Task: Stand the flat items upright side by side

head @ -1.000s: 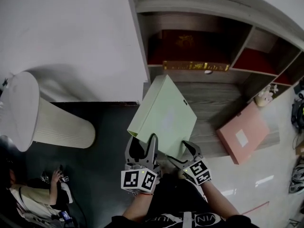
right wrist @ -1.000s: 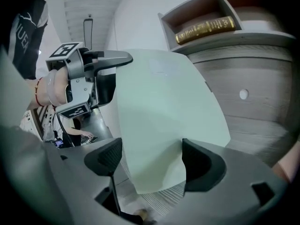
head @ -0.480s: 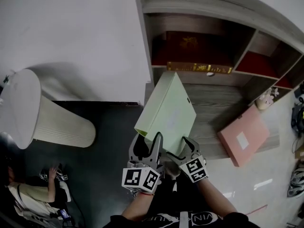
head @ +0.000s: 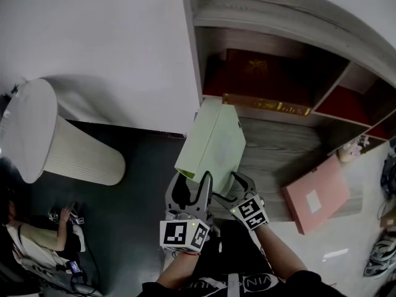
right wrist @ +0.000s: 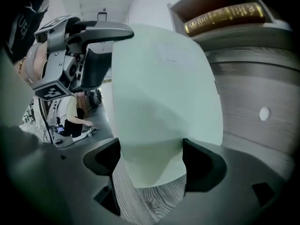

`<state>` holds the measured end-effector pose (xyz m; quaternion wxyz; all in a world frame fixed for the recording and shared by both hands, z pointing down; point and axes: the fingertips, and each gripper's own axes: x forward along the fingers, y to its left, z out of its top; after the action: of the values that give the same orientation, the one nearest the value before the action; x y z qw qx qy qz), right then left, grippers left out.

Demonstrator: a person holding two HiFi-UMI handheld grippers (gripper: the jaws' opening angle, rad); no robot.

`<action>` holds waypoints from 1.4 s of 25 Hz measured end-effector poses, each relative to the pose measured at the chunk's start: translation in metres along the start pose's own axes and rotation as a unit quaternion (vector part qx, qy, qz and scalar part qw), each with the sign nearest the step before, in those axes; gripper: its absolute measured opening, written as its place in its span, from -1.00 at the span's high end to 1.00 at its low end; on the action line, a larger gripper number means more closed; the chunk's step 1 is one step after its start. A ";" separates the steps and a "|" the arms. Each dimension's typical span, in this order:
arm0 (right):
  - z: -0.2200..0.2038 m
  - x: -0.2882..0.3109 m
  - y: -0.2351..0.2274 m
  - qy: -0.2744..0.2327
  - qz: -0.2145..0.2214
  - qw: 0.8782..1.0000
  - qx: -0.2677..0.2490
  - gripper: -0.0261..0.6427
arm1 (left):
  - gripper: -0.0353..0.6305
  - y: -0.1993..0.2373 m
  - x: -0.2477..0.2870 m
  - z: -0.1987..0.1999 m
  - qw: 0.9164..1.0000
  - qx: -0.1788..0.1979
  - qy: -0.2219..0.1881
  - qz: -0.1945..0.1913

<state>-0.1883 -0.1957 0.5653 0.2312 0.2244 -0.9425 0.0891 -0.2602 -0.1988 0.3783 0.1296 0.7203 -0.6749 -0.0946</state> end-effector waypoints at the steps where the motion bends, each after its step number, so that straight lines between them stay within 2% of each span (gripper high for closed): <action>1: 0.000 0.003 -0.003 0.001 0.007 1.000 -0.003 -0.34 | 0.10 -0.002 0.002 -0.001 1.000 0.009 0.001 0.003; 8: 0.008 0.026 -0.012 -0.002 0.062 0.998 -0.018 -0.32 | 0.10 -0.011 0.017 0.000 0.997 0.074 0.006 0.032; 19: 0.019 0.054 -0.023 -0.009 0.119 0.992 -0.038 -0.30 | 0.08 -0.020 0.034 0.001 0.989 0.137 0.003 0.052; 27: 0.020 0.065 -0.040 -0.007 0.124 0.991 -0.050 -0.30 | 0.08 -0.020 0.048 -0.004 0.989 0.140 0.005 0.054; 32: 0.020 0.070 -0.051 -0.004 0.126 0.991 -0.051 -0.30 | 0.07 -0.023 0.058 -0.008 0.991 0.122 0.009 0.050; 35: 0.020 0.072 -0.057 -0.006 0.124 0.991 -0.044 -0.31 | 0.07 -0.020 0.064 -0.009 0.990 0.132 0.011 0.045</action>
<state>-0.2271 -0.2792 0.5860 0.2221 0.0958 -0.9675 0.0742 -0.2342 -0.2606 0.3829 0.0451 0.7009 -0.7118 0.0092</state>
